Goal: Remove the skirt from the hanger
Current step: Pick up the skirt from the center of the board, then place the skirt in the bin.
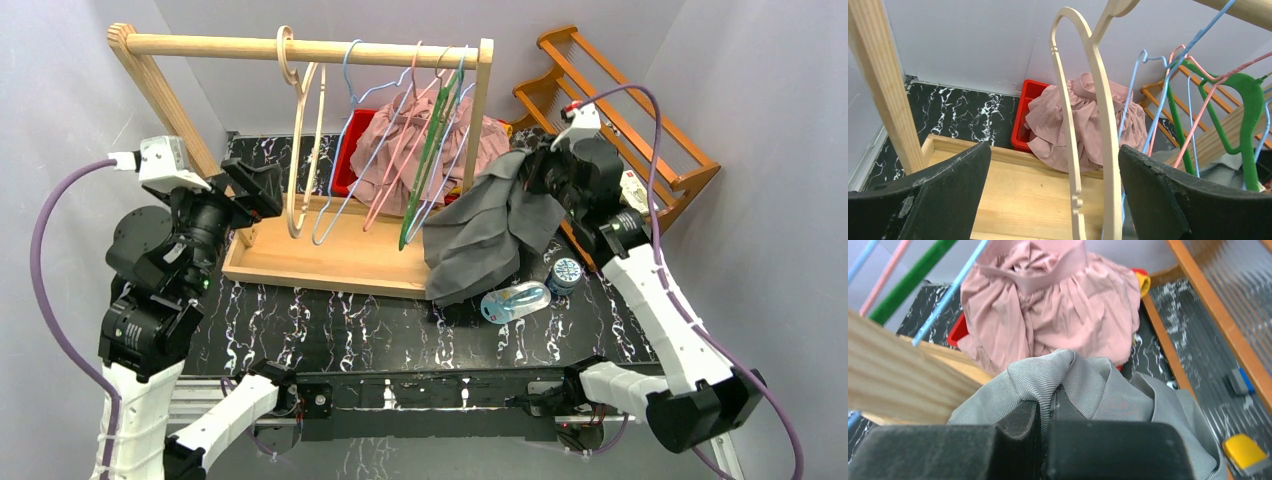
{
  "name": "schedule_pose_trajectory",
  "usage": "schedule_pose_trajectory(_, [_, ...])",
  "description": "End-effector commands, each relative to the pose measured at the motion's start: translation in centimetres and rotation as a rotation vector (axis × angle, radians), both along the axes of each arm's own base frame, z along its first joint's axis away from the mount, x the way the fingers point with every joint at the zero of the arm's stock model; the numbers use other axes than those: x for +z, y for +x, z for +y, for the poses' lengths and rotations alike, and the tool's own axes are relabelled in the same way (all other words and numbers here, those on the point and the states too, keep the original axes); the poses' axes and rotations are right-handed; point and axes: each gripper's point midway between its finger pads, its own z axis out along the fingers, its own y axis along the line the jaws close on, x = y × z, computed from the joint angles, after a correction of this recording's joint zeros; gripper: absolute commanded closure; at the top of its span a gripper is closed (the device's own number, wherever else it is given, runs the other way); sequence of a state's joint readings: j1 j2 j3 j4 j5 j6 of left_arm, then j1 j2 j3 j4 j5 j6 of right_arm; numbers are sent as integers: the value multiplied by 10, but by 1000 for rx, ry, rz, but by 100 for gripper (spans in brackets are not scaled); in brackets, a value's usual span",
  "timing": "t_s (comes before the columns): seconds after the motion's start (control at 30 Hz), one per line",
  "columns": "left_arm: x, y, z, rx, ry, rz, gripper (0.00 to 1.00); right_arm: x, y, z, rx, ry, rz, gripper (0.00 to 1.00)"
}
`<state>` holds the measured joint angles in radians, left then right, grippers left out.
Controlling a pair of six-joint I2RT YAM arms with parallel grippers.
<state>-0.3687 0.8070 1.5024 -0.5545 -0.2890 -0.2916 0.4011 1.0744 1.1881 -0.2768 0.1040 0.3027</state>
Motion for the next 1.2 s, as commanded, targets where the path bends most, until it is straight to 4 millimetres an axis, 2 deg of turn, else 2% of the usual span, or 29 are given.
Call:
schedule_pose_trajectory(0.0, [3,-12,13,47,-13,-34,2,89,26,5,1,71,-237,100])
schedule_pose_trajectory(0.3, [-7,-17,15,46,-24,-31,2,158,73,-13,-100,133,-392,100])
schedule_pose_trajectory(0.47, [-2,-20,19,60,-15,-49,2,181,100,-28,-148,149,-458,100])
schedule_pose_trajectory(0.57, [3,-24,22,66,-12,-67,2,186,118,-31,-160,142,-484,100])
schedule_pose_trajectory(0.63, [4,-26,23,69,-9,-73,2,190,129,-30,-150,158,-503,100])
schedule_pose_trajectory(0.8, [3,-29,28,85,-4,-78,2,206,146,-6,-44,249,-585,100])
schedule_pose_trajectory(0.97, [3,-32,29,87,-8,-82,2,190,175,23,46,390,-548,100])
schedule_pose_trajectory(1.03, [4,-32,28,83,-11,-82,2,173,192,35,63,451,-512,100])
schedule_pose_trajectory(1.17, [4,-32,28,83,-9,-74,2,153,210,59,101,610,-470,100])
